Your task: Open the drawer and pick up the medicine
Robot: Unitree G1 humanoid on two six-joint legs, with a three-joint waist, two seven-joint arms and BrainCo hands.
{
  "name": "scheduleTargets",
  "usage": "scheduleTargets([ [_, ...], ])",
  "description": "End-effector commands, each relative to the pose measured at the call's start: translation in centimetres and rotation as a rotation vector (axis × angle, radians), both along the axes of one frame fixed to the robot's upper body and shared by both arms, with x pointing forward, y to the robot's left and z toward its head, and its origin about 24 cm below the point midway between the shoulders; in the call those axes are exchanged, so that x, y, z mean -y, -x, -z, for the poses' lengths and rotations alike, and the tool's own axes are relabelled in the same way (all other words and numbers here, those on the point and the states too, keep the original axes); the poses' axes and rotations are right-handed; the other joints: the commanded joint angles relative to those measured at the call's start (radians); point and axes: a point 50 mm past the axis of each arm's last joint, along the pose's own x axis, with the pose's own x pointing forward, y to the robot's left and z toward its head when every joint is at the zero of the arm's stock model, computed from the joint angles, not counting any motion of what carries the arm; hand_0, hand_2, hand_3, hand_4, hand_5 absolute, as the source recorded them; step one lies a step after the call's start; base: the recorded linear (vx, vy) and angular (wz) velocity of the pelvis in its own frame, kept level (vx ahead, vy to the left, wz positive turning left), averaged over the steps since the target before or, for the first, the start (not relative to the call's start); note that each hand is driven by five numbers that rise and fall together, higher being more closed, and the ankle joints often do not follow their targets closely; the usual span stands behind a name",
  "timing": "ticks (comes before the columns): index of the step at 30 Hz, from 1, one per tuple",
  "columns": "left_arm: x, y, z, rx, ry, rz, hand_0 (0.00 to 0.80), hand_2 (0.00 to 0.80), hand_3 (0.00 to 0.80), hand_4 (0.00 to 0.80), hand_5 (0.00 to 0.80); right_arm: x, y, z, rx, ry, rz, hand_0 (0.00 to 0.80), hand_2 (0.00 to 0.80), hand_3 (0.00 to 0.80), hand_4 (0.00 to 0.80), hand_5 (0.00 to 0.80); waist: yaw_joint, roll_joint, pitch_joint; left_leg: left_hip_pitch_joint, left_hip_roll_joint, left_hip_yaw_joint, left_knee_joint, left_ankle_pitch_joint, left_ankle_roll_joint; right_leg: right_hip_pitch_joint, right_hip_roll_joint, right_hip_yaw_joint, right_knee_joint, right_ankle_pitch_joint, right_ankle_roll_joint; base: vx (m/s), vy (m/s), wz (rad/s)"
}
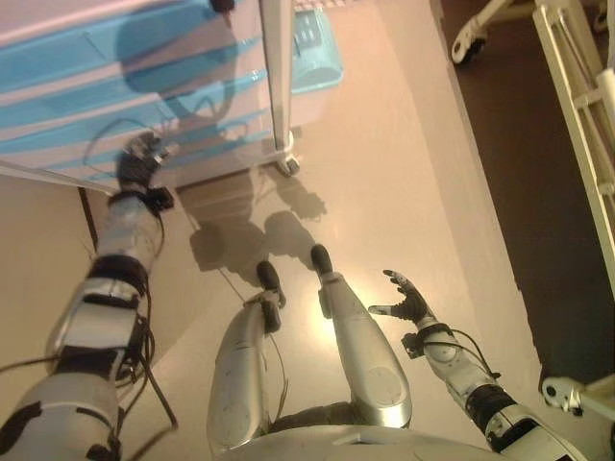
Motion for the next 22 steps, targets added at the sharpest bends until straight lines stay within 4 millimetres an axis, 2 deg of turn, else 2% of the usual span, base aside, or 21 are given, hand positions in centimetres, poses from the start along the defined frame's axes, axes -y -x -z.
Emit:
scheduleTargets([
  [1,0.8,4.1,7.0,-0.164,0.029,0.073,0.0,0.0,0.0,0.0,0.0,1.7,1.8,1.0,-0.05,-0.025,0.046,0.0,0.0,0.0,0.0,0.0,0.059,0.043,-0.089,0.083,-0.056,-0.045,-0.046,-0.056,-0.012,0.062,-0.016,-0.068,-0.068,0.01,0.002,0.011,-0.076,0.15],
  [2,1.0,4.6,8.0,-0.21,0.028,0.082,0.0,0.0,0.0,0.0,0.0,1.7,1.9,1.2,-0.057,-0.026,0.043,0.0,0.0,0.0,0.0,0.0,0.064,0.042,-0.097,0.089,-0.057,-0.049,-0.056,-0.049,-0.014,0.071,-0.018,-0.072,-0.076,0.012,0.0,0.03,-0.092,0.24],
  [3,1.5,6.5,10.7,-0.319,0.009,0.098,0.0,0.0,0.0,0.0,0.0,2.0,2.3,1.6,-0.085,-0.027,0.042,0.0,0.0,0.0,0.0,0.0,0.076,0.041,-0.113,0.118,-0.059,-0.063,-0.074,-0.043,-0.018,0.109,-0.023,-0.086,-0.085,0.004,-0.001,0.037,-0.078,0.35],
  [4,1.7,7.5,11.9,-0.371,0.018,0.113,0.0,0.0,0.0,0.0,0.0,2.1,2.5,1.8,-0.104,-0.026,0.039,0.0,0.0,0.0,0.0,0.0,0.082,0.041,-0.124,0.137,-0.061,-0.073,-0.091,-0.037,-0.021,0.132,-0.024,-0.094,-0.093,0.001,-0.001,0.078,-0.085,0.35],
  [7,2.5,12.3,16.6,-0.555,0.088,0.144,0.0,0.0,0.0,0.0,0.0,3.2,4.0,2.8,-0.187,-0.026,0.042,0.0,0.0,0.0,0.0,0.0,0.1,0.049,-0.188,0.216,-0.056,-0.11,-0.176,-0.004,-0.035,0.219,-0.021,-0.126,-0.136,-0.009,-0.005,0.076,-0.056,0.3],
  [8,2.7,13.0,17.2,-0.586,0.099,0.149,0.0,0.0,0.0,0.0,0.0,3.3,4.2,3.0,-0.199,-0.025,0.041,0.0,0.0,0.0,0.0,0.0,0.103,0.05,-0.197,0.228,-0.054,-0.114,-0.189,0.001,-0.037,0.233,-0.02,-0.132,-0.144,-0.011,-0.006,0.054,-0.075,0.32],
  [11,4.3,17.9,20.7,-0.781,0.112,0.229,0.0,0.0,0.0,0.0,0.0,3.3,6.4,4.6,-0.304,-0.045,0.045,0.0,0.0,0.0,0.0,0.0,0.123,0.056,-0.274,0.307,-0.045,-0.142,-0.272,0.024,-0.051,0.323,-0.009,-0.163,-0.198,-0.016,-0.009,0.082,-0.094,0.31],
  [13,5.3,20.1,22.0,-0.865,0.122,0.264,0.0,0.0,0.0,0.0,0.0,3.0,7.6,5.5,-0.367,-0.059,0.041,0.0,0.0,0.0,0.0,0.0,0.135,0.058,-0.314,0.344,-0.042,-0.161,-0.305,0.035,-0.055,0.365,-0.002,-0.177,-0.221,-0.019,-0.012,0.073,-0.099,0.25],
  [17,6.4,23.4,23.7,-0.981,0.186,0.19,0.0,0.0,0.0,0.0,0.0,1.9,9.9,7.4,-0.52,-0.107,0.043,0.0,0.0,0.0,0.0,0.0,0.166,0.051,-0.384,0.403,-0.037,-0.182,-0.363,0.049,-0.065,0.444,0.004,-0.21,-0.292,-0.009,-0.01,0.041,-0.087,0.3],
  [20,7.1,24.2,24.1,-1.005,0.172,0.216,0.0,0.0,0.0,0.0,0.0,1.4,10.5,8.0,-0.574,-0.131,0.056,0.0,0.0,0.0,0.0,0.0,0.195,0.044,-0.411,0.436,-0.035,-0.191,-0.406,0.065,-0.077,0.494,0.01,-0.246,-0.355,0.01,-0.009,-0.025,-0.068,0.21],
  [22,7.7,24.2,24.1,-0.989,0.163,0.246,0.0,0.0,0.0,0.0,0.0,1.1,10.4,8.2,-0.587,-0.14,0.077,0.0,0.0,0.0,0.0,0.0,0.206,0.041,-0.423,0.445,-0.039,-0.206,-0.415,0.067,-0.077,0.509,0.012,-0.25,-0.367,0.012,-0.011,-0.019,-0.043,0.21],
])
